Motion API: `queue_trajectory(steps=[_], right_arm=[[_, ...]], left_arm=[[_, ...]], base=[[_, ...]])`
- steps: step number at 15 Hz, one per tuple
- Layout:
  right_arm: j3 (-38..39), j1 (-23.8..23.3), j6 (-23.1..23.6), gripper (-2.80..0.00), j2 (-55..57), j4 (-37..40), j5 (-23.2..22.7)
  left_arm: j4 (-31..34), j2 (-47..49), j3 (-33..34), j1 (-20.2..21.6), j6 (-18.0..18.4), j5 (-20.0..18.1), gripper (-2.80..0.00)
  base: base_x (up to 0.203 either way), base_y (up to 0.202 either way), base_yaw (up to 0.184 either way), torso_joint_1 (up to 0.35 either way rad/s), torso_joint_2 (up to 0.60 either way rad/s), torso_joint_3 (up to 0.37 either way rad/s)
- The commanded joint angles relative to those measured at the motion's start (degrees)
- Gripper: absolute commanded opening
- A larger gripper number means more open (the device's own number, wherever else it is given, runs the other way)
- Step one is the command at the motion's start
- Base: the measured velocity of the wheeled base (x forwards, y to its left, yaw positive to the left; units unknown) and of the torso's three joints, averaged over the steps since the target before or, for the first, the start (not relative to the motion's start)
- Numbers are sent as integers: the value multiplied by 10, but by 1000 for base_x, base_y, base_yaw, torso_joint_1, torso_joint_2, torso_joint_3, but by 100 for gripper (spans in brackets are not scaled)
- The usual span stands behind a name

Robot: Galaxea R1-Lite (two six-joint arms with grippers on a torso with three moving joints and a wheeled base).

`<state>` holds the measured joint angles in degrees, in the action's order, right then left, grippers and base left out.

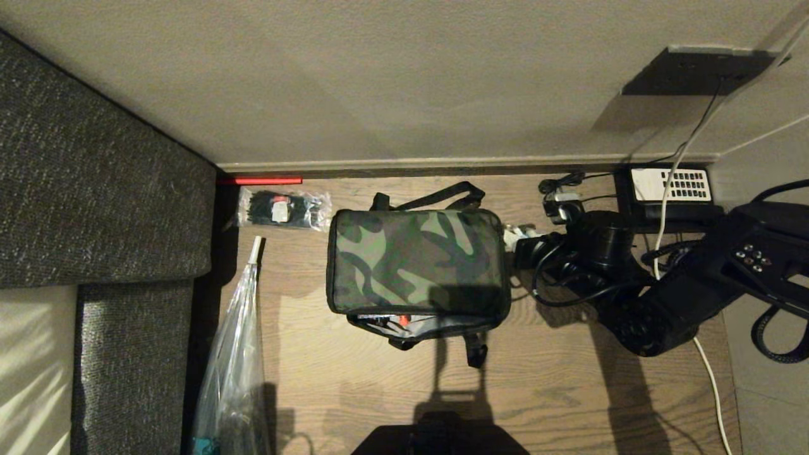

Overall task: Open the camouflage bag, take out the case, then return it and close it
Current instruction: Open the top of the storage box

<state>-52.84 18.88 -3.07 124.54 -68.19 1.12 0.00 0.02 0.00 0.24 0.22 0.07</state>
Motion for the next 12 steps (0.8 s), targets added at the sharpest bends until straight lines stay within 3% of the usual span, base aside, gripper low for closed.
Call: queue_trajectory(steps=[1, 4, 6, 8, 12], right_arm=[[50, -2, 3, 0, -36, 4, -1], [101, -3, -8, 0, -111, 43, -14], [144, -2, -40, 0, -168, 102, -51], [149, 33, -143, 0, -191, 182, -64], [90, 81, -263, 0, -167, 283, -55]], left_arm=[[0, -1, 2, 0, 0, 0, -280], [0, -1, 1, 0, 0, 0, -280], [0, 0, 2, 0, 0, 0, -280], [0, -1, 1, 0, 0, 0, -280], [0, 0, 1, 0, 0, 0, -280]], base=[[0, 0, 0, 0, 0, 0], [0, 0, 0, 0, 0, 0], [0, 0, 0, 0, 0, 0], [0, 0, 0, 0, 0, 0], [0, 0, 0, 0, 0, 0]])
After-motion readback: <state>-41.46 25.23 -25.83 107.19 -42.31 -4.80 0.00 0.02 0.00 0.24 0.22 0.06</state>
